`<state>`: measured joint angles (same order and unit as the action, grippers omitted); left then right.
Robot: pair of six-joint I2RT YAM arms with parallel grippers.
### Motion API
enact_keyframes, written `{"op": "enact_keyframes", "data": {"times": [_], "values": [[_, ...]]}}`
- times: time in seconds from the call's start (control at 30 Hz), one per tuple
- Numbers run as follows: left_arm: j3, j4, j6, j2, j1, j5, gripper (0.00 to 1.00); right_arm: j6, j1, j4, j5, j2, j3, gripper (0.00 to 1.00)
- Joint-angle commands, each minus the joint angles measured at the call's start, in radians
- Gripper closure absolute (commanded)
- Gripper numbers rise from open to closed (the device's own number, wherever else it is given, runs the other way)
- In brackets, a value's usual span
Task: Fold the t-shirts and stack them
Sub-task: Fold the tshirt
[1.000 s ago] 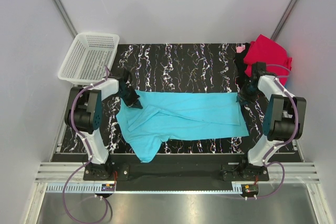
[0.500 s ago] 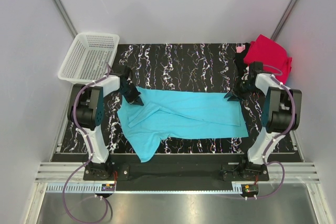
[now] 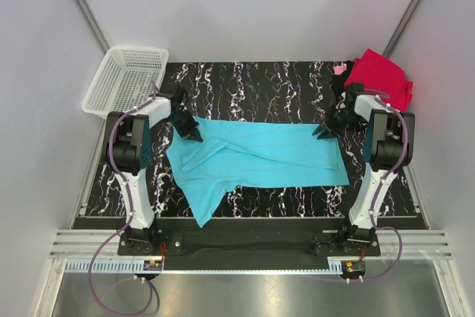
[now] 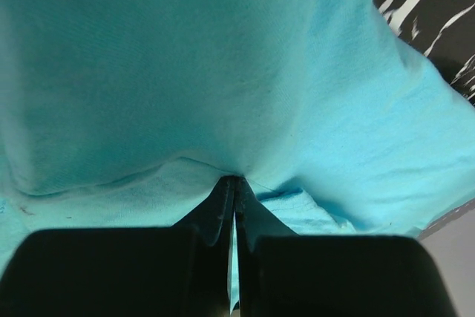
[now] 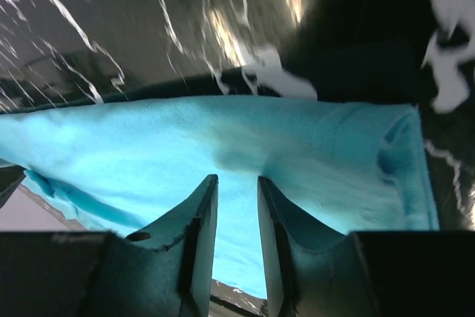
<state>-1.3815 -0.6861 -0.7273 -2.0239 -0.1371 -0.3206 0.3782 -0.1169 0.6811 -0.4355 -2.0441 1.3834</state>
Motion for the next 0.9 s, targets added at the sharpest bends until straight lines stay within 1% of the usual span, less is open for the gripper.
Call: {"op": "enact_keyframes", "data": {"times": [0.0,0.07,0.1,0.17,0.2,0.23,0.3,0.33,0.4,0.47,0.53,0.6,0.63,0.67,0.7,0.73,0.8,0.87], "values": [[-0.079,-0.029,0.031,-0.045,0.021,0.051,0.97,-0.01,0.006,0.023,0.05,-0.085,0.156,0.64],[-0.132,-0.044,0.034,-0.079,0.031,0.051,0.96,-0.012,0.006,0.046,0.05,-0.128,0.219,0.64],[-0.154,-0.059,0.035,-0.094,0.034,0.049,0.95,-0.016,0.006,0.058,0.05,-0.172,0.286,0.64],[-0.227,-0.075,0.035,-0.14,0.045,0.043,0.95,-0.019,0.006,0.089,0.049,-0.214,0.353,0.64],[-0.253,-0.091,0.035,-0.159,0.05,0.043,0.95,-0.021,0.006,0.1,0.05,-0.249,0.414,0.65],[-0.314,-0.102,0.037,-0.176,0.053,0.041,0.94,-0.024,0.006,0.106,0.046,-0.267,0.445,0.64],[-0.384,-0.131,0.046,-0.242,0.06,0.02,0.94,-0.035,0.006,0.135,0.04,-0.312,0.533,0.64],[-0.445,-0.138,0.052,-0.262,0.062,0.012,0.94,-0.041,0.006,0.143,0.035,-0.324,0.558,0.64],[-0.493,-0.136,0.071,-0.291,0.065,0.0,0.94,-0.056,0.006,0.155,0.018,-0.334,0.613,0.64],[-0.525,-0.132,0.091,-0.282,0.067,0.009,0.94,-0.067,0.006,0.158,0.014,-0.32,0.634,0.63],[-0.504,-0.106,0.104,-0.228,0.067,0.028,0.94,-0.071,0.006,0.158,0.011,-0.271,0.638,0.62],[-0.467,-0.066,0.12,-0.173,0.067,0.037,0.93,-0.073,0.006,0.149,0.004,-0.2,0.616,0.58],[-0.424,-0.052,0.123,-0.11,0.067,0.038,0.92,-0.07,0.006,0.138,0.003,-0.174,0.6,0.57],[-0.398,-0.041,0.127,-0.079,0.067,0.038,0.92,-0.062,0.008,0.132,0.003,-0.147,0.582,0.56],[-0.346,-0.023,0.131,-0.049,0.067,0.034,0.91,-0.059,0.008,0.126,-0.003,-0.092,0.536,0.55],[-0.321,-0.017,0.132,0.015,0.067,0.031,0.9,-0.056,0.008,0.123,-0.002,-0.065,0.511,0.54],[-0.265,-0.006,0.137,0.078,0.065,0.025,0.88,-0.051,0.011,0.12,0.009,0.013,0.416,0.53],[-0.177,-0.006,0.134,0.158,0.065,0.02,0.85,-0.044,0.014,0.118,0.023,0.086,0.338,0.53]]}}
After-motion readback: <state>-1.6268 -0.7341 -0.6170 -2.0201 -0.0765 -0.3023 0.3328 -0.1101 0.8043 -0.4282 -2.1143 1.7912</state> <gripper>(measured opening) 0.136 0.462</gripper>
